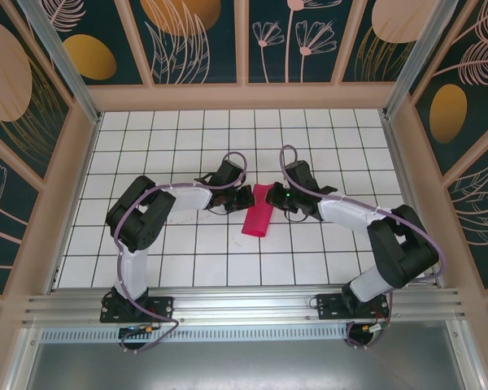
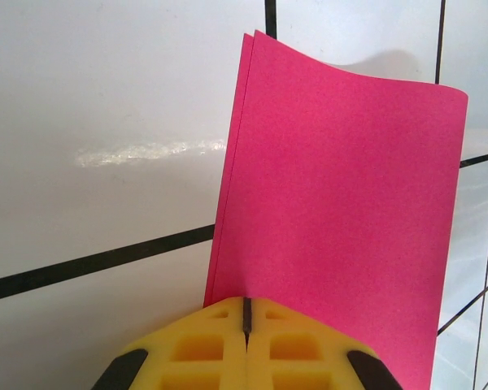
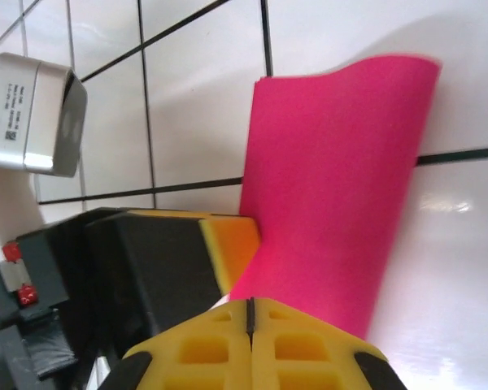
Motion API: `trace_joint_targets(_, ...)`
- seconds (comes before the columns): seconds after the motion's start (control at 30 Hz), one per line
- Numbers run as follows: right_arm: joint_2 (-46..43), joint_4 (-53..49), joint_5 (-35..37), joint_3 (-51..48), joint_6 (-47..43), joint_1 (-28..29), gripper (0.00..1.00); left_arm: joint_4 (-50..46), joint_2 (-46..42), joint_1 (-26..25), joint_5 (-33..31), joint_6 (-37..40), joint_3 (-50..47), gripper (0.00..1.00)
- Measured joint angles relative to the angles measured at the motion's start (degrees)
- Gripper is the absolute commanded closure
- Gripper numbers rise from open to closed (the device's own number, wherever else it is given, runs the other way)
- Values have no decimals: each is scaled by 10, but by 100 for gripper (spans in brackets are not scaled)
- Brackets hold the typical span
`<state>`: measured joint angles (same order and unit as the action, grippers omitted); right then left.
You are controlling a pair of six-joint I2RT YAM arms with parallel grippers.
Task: Fold a paper plane with a square sheet of paper (pick it up from the middle)
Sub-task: Fold the square sheet of paper in half at the center of the table.
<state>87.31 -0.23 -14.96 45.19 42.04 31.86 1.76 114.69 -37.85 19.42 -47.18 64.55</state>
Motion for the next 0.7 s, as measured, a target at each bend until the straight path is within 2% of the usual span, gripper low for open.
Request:
trace_joint_targets(0.23, 47, 53, -68, -17, 19, 0, 100, 0, 0, 0, 0, 0, 0, 100)
trace_joint_targets(0.7, 68, 45, -61, -54, 13, -23, 100, 0, 0, 0, 0, 4, 0, 100)
